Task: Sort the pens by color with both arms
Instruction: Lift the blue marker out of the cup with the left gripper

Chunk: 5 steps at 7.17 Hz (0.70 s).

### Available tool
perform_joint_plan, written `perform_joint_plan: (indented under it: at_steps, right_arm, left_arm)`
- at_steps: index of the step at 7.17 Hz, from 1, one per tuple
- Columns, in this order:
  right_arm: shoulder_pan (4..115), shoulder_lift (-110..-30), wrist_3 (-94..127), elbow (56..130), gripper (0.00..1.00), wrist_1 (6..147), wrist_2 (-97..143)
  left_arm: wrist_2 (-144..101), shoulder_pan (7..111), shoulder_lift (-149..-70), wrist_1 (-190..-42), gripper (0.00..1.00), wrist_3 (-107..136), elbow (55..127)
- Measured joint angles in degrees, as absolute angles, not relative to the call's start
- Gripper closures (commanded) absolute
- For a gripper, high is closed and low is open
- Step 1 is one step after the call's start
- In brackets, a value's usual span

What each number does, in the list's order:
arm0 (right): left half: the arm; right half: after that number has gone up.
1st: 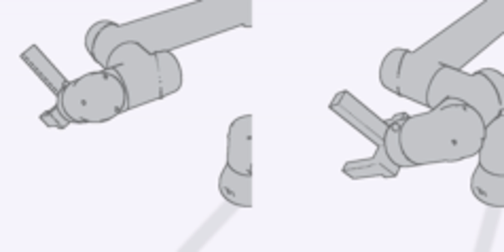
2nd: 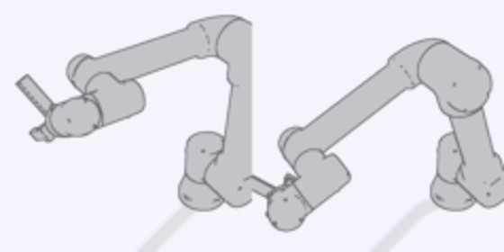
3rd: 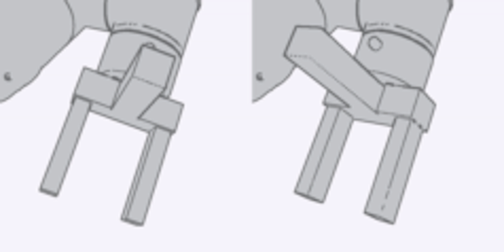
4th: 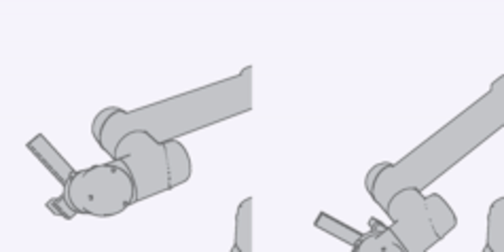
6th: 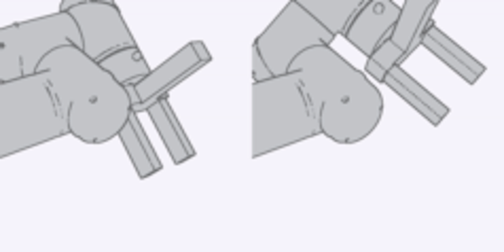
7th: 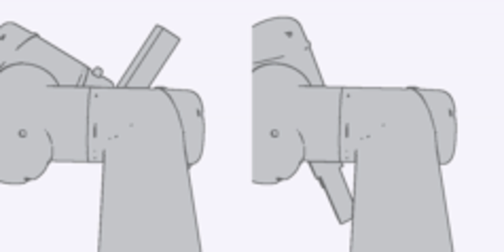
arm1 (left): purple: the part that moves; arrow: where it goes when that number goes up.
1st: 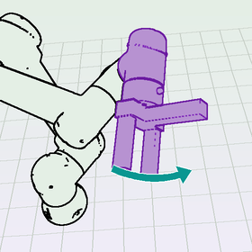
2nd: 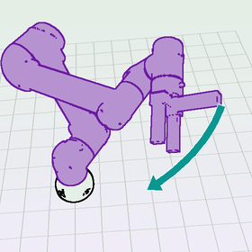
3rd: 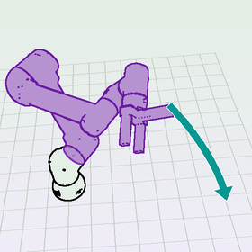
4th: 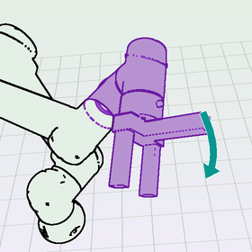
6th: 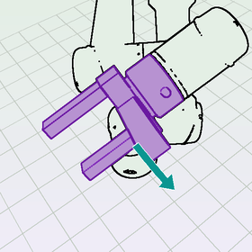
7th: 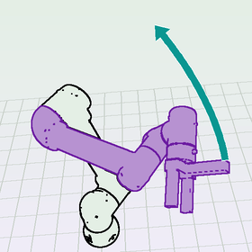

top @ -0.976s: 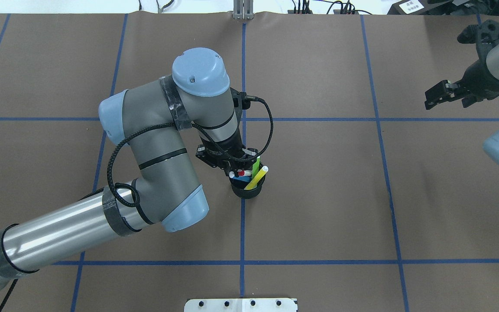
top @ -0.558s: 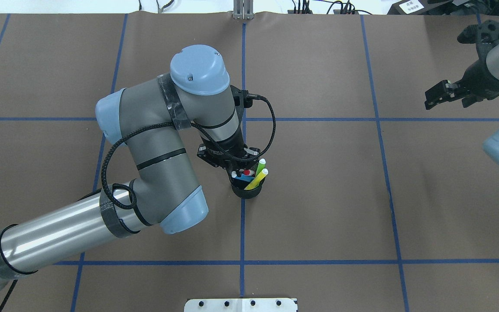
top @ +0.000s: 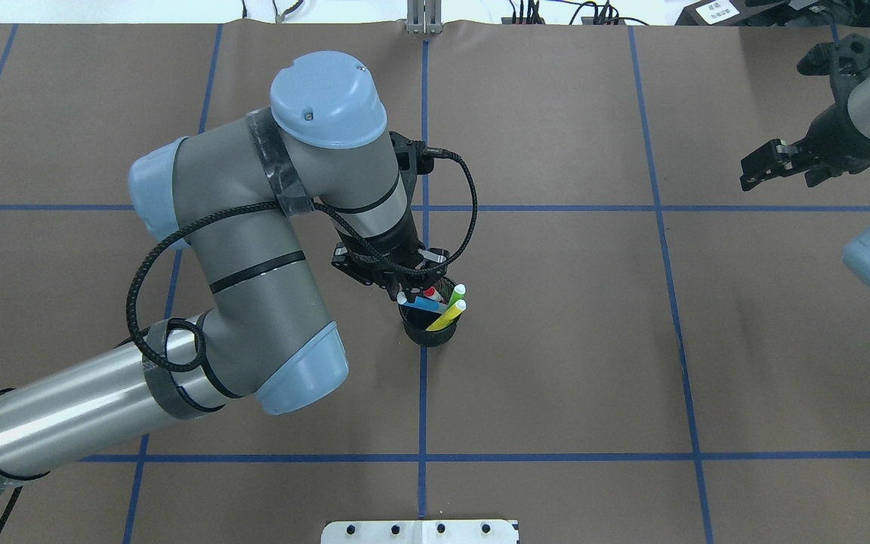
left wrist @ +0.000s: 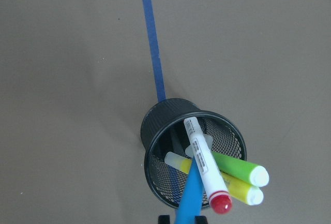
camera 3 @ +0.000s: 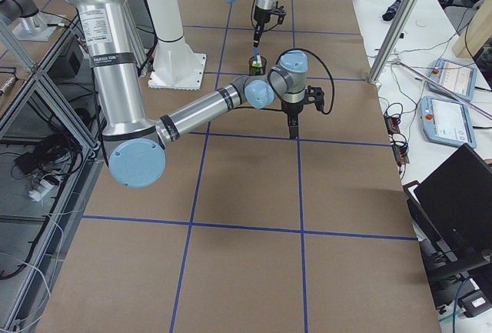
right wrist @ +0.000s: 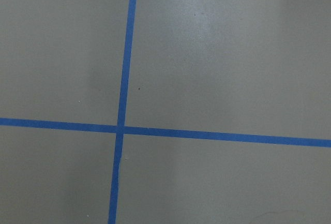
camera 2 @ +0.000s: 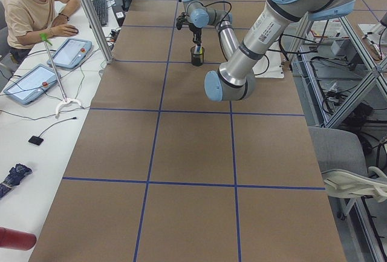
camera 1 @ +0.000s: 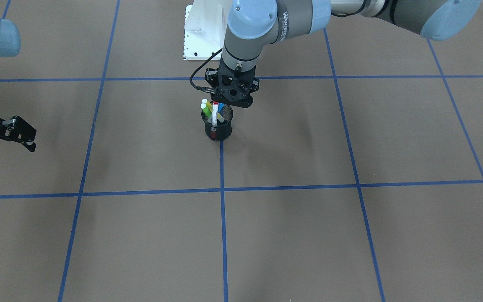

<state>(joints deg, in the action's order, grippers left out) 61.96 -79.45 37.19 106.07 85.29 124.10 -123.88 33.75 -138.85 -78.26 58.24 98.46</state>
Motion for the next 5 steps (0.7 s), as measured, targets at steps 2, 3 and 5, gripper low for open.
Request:
perform_joint_plan:
  at_steps: [2, 3, 5]
  right_arm:
    - [61.96, -79.45, 37.22, 106.08, 0.0, 85.3, 124.1]
    - [61.96, -79.45, 37.24, 106.08, 0.0, 85.29, 124.1]
    - [61.96, -79.45, 37.26, 106.08, 0.0, 85.1, 124.1]
  left_arm:
    - [-123.7, 34.94, -138.74, -74.0, 1.0, 58.19, 102.26]
    - [-123.69, 35.76, -138.71, -72.75, 1.0, 58.19, 103.86]
    - [-123.82, 38.15, -138.7, -71.94, 1.0, 58.24, 106.44]
